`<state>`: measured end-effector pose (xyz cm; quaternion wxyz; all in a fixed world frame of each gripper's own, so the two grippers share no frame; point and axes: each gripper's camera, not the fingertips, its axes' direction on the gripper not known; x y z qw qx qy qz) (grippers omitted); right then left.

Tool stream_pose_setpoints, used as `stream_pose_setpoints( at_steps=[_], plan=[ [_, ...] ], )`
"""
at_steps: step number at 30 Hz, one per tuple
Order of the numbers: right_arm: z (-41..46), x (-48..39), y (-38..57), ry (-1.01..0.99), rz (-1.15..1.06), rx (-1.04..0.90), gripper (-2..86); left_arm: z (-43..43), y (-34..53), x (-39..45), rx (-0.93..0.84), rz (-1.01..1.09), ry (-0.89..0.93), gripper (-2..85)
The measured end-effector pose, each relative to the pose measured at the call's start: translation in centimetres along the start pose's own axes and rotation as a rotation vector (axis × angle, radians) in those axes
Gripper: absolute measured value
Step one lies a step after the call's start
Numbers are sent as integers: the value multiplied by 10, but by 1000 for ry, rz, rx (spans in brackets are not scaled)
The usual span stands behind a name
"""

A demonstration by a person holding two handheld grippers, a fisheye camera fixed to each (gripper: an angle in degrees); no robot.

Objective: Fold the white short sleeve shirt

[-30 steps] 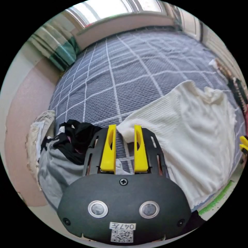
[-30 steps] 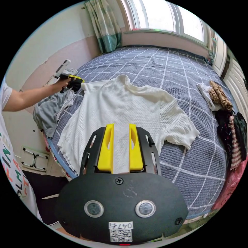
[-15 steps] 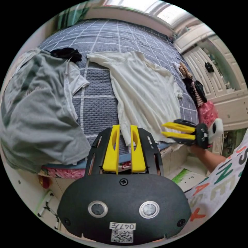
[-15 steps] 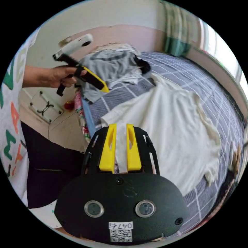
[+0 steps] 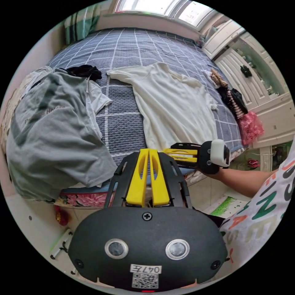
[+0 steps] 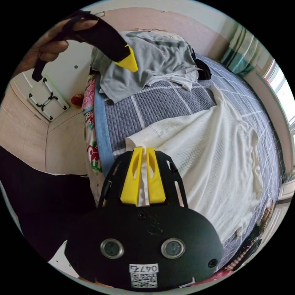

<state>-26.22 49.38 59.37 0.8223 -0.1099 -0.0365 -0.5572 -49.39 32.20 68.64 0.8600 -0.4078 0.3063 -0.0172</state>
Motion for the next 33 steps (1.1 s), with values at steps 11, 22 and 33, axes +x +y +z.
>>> stream_pose_setpoints(
  at_steps=[11,22,33],
  plan=[
    [3,-5,-33,-26,12,109,-5,-18,29,8,42,-64,-61,-8],
    [63,0,-50,-278,38,132,-1,3,39,32,-27,-30,-127,-8],
    [22,63,25,-248,242,176,84,26,11,97,4,107,-97,-7]
  ],
)
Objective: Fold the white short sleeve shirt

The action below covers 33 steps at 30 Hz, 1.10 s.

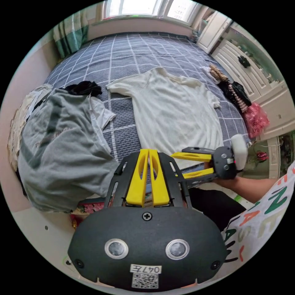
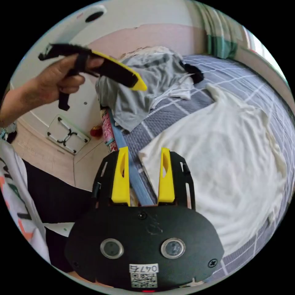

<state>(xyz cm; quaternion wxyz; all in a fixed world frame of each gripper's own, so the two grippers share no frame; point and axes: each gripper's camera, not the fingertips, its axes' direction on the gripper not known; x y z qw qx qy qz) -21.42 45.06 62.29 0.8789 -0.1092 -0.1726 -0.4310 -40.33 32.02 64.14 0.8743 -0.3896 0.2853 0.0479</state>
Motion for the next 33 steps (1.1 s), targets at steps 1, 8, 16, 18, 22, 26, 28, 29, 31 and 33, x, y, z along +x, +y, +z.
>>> stream_pose_setpoints(
  at_steps=[1,8,16,18,22,26,28,29,31,33],
  plan=[
    [-30,15,19,58,62,58,70,2,-4,15,21,45,39,-7],
    [-170,197,151,676,409,45,58,41,-27,171,134,200,82,46],
    [-177,423,197,587,322,-151,59,148,-75,332,-59,171,67,142],
    [-159,450,204,508,312,-216,60,173,-82,358,-121,181,29,155],
    [-142,483,230,494,371,-231,56,221,-95,405,-219,244,-77,177],
    [-137,498,246,445,411,-187,17,259,-104,435,-285,257,-110,177],
    [-132,499,245,435,351,-223,3,266,-106,439,-276,231,-125,172],
    [-130,498,245,445,334,-232,2,269,-107,440,-275,220,-126,166],
    [-127,497,244,453,286,-253,-1,270,-106,445,-262,224,-129,140],
    [-133,499,244,438,283,-222,-2,271,-106,451,-256,239,-133,91]
  ],
)
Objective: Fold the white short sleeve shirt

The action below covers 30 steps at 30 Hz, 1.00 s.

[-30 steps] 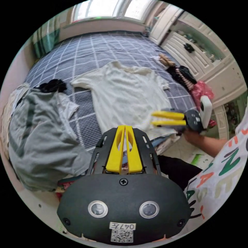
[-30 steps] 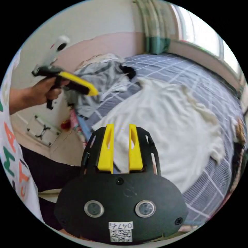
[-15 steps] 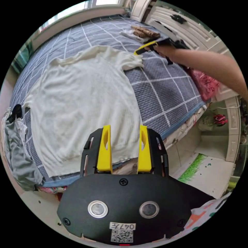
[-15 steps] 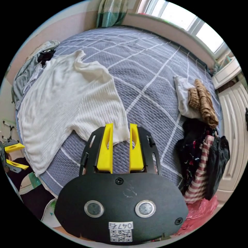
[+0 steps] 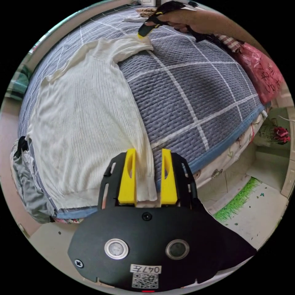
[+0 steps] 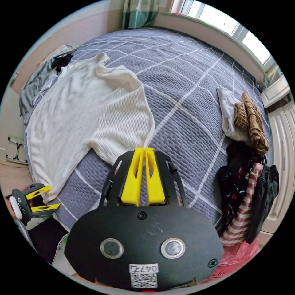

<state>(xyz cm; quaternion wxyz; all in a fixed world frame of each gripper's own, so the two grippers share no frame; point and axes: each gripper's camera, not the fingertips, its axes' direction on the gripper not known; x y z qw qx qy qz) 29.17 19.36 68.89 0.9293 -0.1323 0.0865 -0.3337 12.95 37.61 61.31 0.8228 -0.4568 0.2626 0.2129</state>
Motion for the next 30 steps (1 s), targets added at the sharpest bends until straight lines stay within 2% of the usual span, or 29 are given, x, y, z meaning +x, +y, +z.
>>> stream_pose_setpoints(
  at_steps=[2,3,5,12,17,25,30],
  plan=[
    [-8,6,0,-18,10,32,-2,-3,-2,0,11,-9,-91,26],
    [-14,9,-2,-22,12,55,-2,-3,-3,-2,5,-2,-74,22],
    [-23,13,-6,-13,4,89,-2,-3,-5,-24,1,-57,36,13],
    [-30,32,-28,-64,41,147,-2,-16,4,-79,64,-122,172,4],
    [-34,32,-60,-139,49,224,-2,-28,22,-147,131,-232,348,2],
    [-19,-4,-178,-359,-35,296,-2,-26,66,-266,168,-424,595,6],
    [26,-37,-224,-358,-89,240,-2,-1,78,-321,109,-462,646,17]
  ],
)
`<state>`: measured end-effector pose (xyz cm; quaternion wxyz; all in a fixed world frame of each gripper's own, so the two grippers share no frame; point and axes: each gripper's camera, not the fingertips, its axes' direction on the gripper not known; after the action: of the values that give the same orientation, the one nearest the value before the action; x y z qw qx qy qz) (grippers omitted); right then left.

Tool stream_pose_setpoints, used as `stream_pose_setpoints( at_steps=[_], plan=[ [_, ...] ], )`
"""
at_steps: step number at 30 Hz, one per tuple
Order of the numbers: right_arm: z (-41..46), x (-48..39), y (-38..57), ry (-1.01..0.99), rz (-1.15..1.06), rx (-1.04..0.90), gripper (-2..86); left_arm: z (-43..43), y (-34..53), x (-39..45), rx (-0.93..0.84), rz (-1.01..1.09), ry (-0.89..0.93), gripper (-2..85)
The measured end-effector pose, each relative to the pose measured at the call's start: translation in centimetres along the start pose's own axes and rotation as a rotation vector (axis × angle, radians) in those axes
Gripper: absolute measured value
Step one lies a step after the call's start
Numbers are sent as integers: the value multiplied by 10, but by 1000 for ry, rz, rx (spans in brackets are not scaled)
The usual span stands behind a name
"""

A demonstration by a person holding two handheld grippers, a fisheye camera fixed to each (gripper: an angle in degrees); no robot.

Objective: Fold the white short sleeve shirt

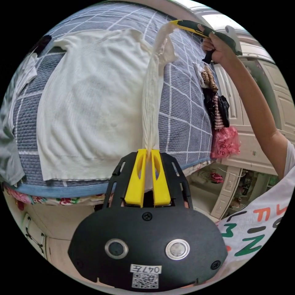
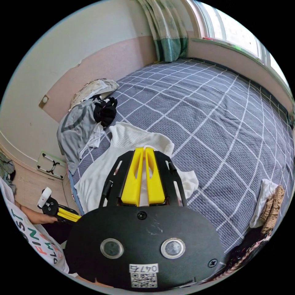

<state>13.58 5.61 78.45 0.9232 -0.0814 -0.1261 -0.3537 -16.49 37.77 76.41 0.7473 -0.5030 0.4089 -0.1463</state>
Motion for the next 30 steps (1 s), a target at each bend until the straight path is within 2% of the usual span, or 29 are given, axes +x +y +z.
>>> stream_pose_setpoints(
  at_steps=[5,11,14,19,25,30],
  plan=[
    [29,12,30,59,100,2,-2,1,-12,-37,-86,7,22,58],
    [32,31,127,87,353,96,1,-20,-3,-64,-130,-12,-10,110],
    [54,37,174,75,462,58,15,-26,5,-72,-165,2,-18,106],
    [96,52,228,-39,547,-107,95,-28,10,-78,-193,17,28,89],
    [58,100,217,50,561,80,58,-30,-1,-66,-152,96,90,77],
    [104,164,155,47,441,-102,50,-36,-12,-51,-77,183,78,68]
  ],
)
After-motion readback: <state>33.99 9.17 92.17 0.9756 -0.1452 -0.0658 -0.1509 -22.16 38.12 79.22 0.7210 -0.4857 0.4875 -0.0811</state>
